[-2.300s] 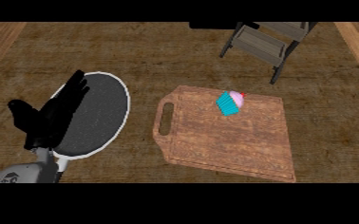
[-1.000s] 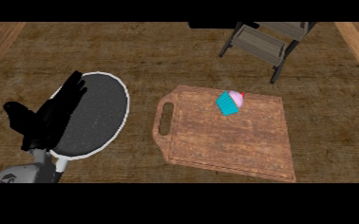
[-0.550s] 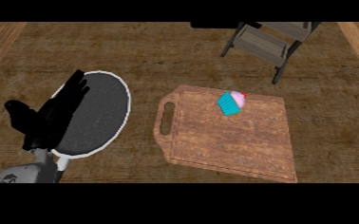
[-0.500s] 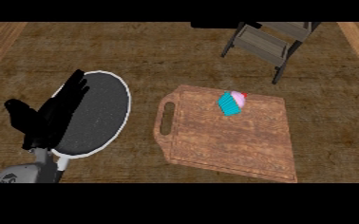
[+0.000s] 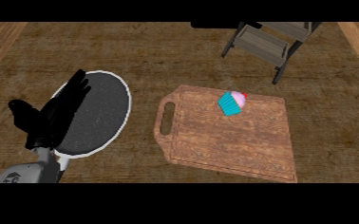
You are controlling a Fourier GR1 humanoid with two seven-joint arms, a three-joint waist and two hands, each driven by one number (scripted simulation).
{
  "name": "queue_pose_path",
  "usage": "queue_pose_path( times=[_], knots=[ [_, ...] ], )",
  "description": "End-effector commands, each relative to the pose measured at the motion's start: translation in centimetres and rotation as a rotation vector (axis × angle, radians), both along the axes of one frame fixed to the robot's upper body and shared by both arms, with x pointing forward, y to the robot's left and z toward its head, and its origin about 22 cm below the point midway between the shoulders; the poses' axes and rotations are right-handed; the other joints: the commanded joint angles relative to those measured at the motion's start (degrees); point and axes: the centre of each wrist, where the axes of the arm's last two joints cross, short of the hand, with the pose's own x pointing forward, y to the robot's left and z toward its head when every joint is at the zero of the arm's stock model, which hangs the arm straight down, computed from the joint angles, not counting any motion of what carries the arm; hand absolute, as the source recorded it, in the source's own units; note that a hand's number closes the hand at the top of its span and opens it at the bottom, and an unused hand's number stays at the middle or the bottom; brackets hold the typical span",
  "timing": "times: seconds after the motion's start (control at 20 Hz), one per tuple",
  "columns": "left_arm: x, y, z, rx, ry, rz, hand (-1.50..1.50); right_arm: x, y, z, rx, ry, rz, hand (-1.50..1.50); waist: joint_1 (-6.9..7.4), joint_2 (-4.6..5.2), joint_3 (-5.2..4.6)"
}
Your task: Pick the squash from the cutting board and place it in the tiered basket
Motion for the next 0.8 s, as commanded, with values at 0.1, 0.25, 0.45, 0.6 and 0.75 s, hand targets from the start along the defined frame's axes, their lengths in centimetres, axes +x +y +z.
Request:
queue_pose_path(
  times=[0.1,0.25,0.45,0.6,0.75],
  knots=[
    [-0.5,-1.1,0.5,0.006,0.001,-0.022,0.00,0.4,-1.1,0.6,0.192,-0.048,-0.010,-1.50,0.64,0.17,0.05],
    [0.8,-0.2,0.2,0.010,-0.001,0.006,0.00,-0.1,-3.8,0.8,0.316,-0.097,-0.022,-1.50,-0.42,0.19,0.05],
    [0.7,-1.1,0.2,0.007,0.004,-0.005,0.00,-0.5,-3.8,2.8,0.492,-0.173,-0.035,-1.50,0.10,0.25,0.05],
    [-0.2,0.0,0.2,0.004,0.011,0.018,0.00,-1.2,-4.1,4.3,0.619,-0.217,-0.054,-1.50,-0.64,-0.36,0.04],
    [0.6,0.0,0.4,0.006,-0.001,0.014,0.00,-2.4,-8.3,4.9,0.648,-0.310,-0.075,-1.50,-0.77,0.00,0.05]
  ],
)
